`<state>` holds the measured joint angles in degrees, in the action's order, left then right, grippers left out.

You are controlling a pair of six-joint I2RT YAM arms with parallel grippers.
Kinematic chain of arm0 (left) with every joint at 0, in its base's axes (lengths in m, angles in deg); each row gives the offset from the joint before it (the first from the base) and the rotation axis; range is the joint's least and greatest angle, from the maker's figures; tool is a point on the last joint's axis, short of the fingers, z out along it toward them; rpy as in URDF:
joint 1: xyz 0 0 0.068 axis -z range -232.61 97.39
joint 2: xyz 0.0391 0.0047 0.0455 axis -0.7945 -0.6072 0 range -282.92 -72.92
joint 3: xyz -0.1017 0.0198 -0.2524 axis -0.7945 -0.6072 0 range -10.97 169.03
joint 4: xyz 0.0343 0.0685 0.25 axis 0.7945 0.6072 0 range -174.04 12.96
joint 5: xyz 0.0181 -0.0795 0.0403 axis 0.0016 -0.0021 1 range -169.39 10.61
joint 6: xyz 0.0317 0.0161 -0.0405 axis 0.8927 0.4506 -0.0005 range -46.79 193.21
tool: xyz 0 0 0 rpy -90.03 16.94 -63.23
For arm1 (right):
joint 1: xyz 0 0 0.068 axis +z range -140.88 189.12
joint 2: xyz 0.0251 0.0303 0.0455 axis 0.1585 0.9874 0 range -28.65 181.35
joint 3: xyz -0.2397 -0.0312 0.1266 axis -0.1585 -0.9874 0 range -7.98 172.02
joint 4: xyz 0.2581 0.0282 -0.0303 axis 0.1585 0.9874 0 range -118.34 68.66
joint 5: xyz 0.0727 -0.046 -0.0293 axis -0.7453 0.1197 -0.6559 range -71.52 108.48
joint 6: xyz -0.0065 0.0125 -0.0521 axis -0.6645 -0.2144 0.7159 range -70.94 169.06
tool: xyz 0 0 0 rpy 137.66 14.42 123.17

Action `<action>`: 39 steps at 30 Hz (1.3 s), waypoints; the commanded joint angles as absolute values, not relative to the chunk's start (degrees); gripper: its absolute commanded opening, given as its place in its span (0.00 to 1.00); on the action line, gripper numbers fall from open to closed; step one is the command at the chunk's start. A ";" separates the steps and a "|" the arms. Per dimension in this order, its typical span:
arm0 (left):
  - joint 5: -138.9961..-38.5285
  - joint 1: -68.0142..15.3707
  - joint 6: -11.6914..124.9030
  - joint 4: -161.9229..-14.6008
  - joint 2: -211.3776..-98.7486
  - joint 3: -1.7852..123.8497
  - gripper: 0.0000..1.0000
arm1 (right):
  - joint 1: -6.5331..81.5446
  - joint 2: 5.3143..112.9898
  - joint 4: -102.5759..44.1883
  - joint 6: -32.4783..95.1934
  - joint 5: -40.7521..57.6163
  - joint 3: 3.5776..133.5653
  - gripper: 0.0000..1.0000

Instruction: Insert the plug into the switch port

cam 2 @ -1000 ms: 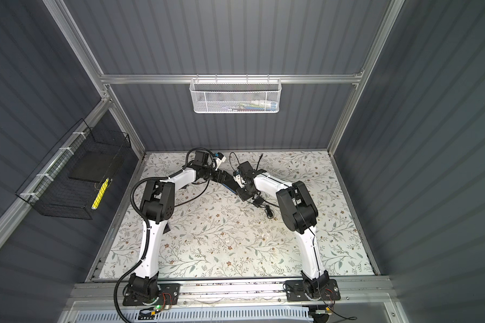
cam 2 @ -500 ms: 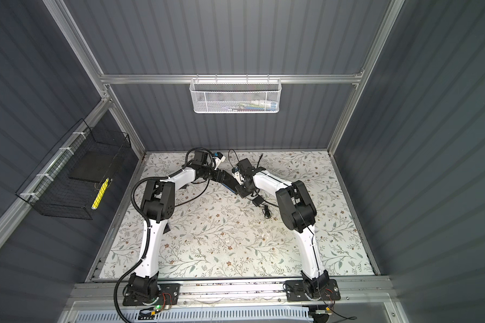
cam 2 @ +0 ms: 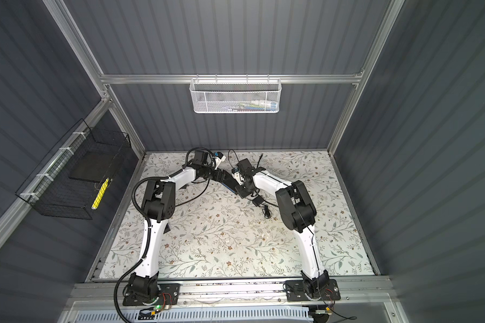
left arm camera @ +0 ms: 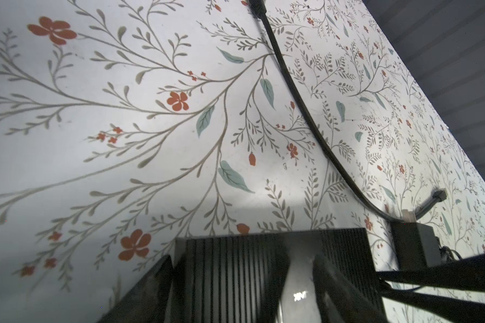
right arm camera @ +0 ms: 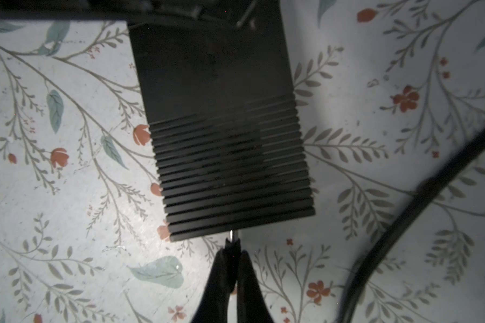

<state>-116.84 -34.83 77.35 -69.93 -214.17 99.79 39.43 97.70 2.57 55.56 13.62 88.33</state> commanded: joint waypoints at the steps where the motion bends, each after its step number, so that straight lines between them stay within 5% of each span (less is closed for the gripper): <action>1: -118.86 -34.86 78.53 -68.31 -215.39 101.35 0.78 | 39.35 99.67 2.96 56.16 13.01 89.39 0.00; 39: -126.06 -31.96 82.26 -65.86 -217.79 103.35 0.76 | 39.36 102.50 5.03 58.81 13.24 97.76 0.00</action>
<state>-120.58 -34.52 81.03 -69.93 -215.88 101.87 39.43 100.89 8.06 57.72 13.58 95.19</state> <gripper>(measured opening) 0.759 0.049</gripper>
